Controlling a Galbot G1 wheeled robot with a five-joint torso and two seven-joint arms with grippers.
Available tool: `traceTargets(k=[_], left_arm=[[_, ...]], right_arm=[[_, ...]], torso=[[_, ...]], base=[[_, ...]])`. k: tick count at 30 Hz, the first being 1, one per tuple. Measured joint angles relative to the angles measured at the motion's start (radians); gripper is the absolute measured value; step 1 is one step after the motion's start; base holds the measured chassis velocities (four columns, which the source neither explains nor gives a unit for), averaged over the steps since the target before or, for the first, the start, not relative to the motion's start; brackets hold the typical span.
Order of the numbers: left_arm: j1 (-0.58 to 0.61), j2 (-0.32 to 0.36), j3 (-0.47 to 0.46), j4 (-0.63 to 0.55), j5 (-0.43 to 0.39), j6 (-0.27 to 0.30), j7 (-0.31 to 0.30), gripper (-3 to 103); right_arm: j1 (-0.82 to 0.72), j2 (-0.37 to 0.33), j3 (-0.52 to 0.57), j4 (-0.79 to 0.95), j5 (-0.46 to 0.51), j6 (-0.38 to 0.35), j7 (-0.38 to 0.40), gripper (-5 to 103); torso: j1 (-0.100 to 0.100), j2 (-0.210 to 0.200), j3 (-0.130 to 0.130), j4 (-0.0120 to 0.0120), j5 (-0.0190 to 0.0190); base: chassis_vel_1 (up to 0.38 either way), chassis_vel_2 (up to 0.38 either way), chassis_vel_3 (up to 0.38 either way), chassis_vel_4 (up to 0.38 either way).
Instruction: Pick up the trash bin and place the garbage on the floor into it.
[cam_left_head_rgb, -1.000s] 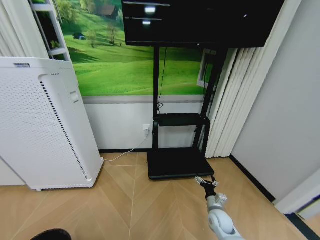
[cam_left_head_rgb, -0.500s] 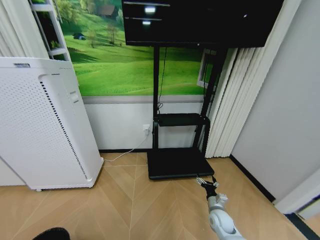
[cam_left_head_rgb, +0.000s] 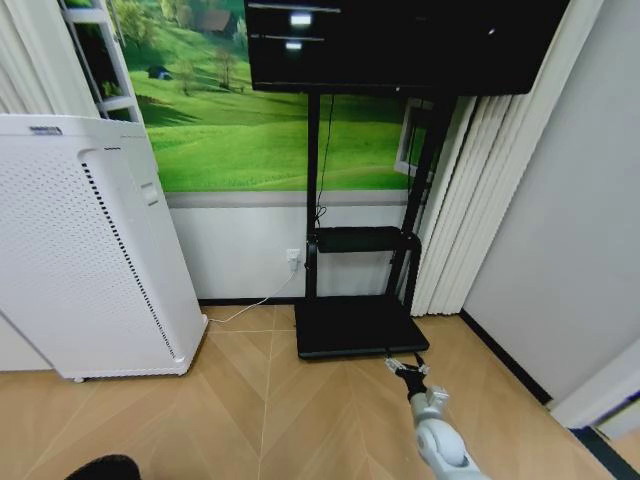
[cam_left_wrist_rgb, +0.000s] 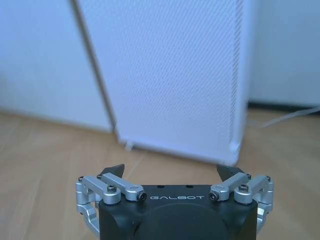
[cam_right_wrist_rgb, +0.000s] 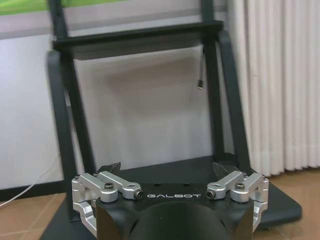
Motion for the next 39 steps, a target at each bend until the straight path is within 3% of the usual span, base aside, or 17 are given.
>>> traceTargets(k=[3, 5, 6, 8, 9, 11, 12, 14, 15, 18, 23, 27, 39], left_arm=[[-0.056, 0.026, -0.013, -0.046, 0.027, -0.017, 0.015, 100], [-0.167, 0.065, 0.016, -0.089, 0.090, -0.021, 0.024, 100], [-0.167, 0.065, 0.016, -0.089, 0.090, -0.021, 0.024, 100], [-0.235, 0.082, 0.083, -0.114, 0.134, -0.023, 0.042, 100], [-0.235, 0.082, 0.083, -0.114, 0.134, -0.023, 0.042, 100], [-0.288, 0.088, 0.182, -0.125, 0.201, -0.038, 0.073, 100], [-0.288, 0.088, 0.182, -0.125, 0.201, -0.038, 0.073, 100], [-0.323, 0.088, 0.275, -0.114, 0.284, -0.056, 0.090, 100], [-0.323, 0.088, 0.275, -0.114, 0.284, -0.056, 0.090, 100], [-0.346, 0.071, 0.399, -0.094, 0.372, -0.099, 0.125, 100], [-0.367, 0.040, 0.502, -0.080, 0.421, -0.130, 0.135, 100], [-0.372, 0.017, 0.542, -0.086, 0.441, -0.138, 0.135, 100], [-0.370, 0.010, 0.548, -0.088, 0.441, -0.142, 0.141, 100]], right_arm=[[-0.026, -0.014, 0.012, 0.066, -0.039, -0.042, 0.019, 100], [-0.086, -0.030, 0.035, 0.193, -0.052, -0.148, 0.088, 100], [-0.086, -0.030, 0.035, 0.193, -0.052, -0.148, 0.088, 100], [-0.164, -0.041, 0.060, 0.312, -0.023, -0.200, 0.101, 100], [-0.164, -0.041, 0.060, 0.312, -0.023, -0.200, 0.101, 100], [-0.279, -0.023, 0.084, 0.459, -0.015, -0.212, 0.102, 100], [-0.279, -0.023, 0.084, 0.459, -0.015, -0.212, 0.102, 100], [-0.363, 0.020, 0.093, 0.551, -0.046, -0.209, 0.123, 100], [-0.363, 0.020, 0.093, 0.551, -0.046, -0.209, 0.123, 100], [-0.434, 0.065, 0.103, 0.649, -0.084, -0.199, 0.149, 100], [-0.504, 0.104, 0.112, 0.712, -0.138, -0.156, 0.167, 100], [-0.546, 0.137, 0.099, 0.712, -0.220, -0.073, 0.168, 100], [-0.551, 0.152, 0.092, 0.702, -0.243, -0.051, 0.167, 100]], torso=[[0.000, 0.000, 0.000, 0.0001, -0.0005], [0.000, 0.000, 0.000, -0.0003, -0.0008], [0.000, 0.000, 0.000, -0.0003, -0.0008], [0.000, 0.000, 0.000, -0.0003, -0.0011], [0.000, 0.000, 0.000, -0.0003, -0.0011], [0.000, 0.000, 0.000, 0.0000, -0.0008], [0.000, 0.000, 0.000, 0.0000, -0.0008], [0.000, 0.000, 0.000, -0.0004, -0.0009], [0.000, 0.000, 0.000, -0.0004, -0.0009], [0.000, 0.000, 0.000, -0.0001, -0.0009], [0.000, 0.000, 0.000, 0.0000, -0.0009], [0.000, 0.000, 0.000, 0.0000, -0.0008], [0.000, 0.000, 0.000, 0.0000, -0.0008]], base=[[0.000, 0.000, 0.000, 0.000], [0.000, 0.000, 0.000, 0.000], [0.000, 0.000, 0.000, 0.000], [0.000, 0.000, 0.000, 0.000], [0.000, 0.000, 0.000, 0.000], [0.000, 0.000, 0.000, 0.000], [0.000, 0.000, 0.000, 0.000], [0.000, 0.000, 0.000, 0.000], [0.000, 0.000, 0.000, 0.000], [0.000, 0.000, 0.000, 0.000], [0.000, 0.000, 0.000, 0.000], [0.000, 0.000, 0.000, 0.000], [0.000, 0.000, 0.000, 0.000]])
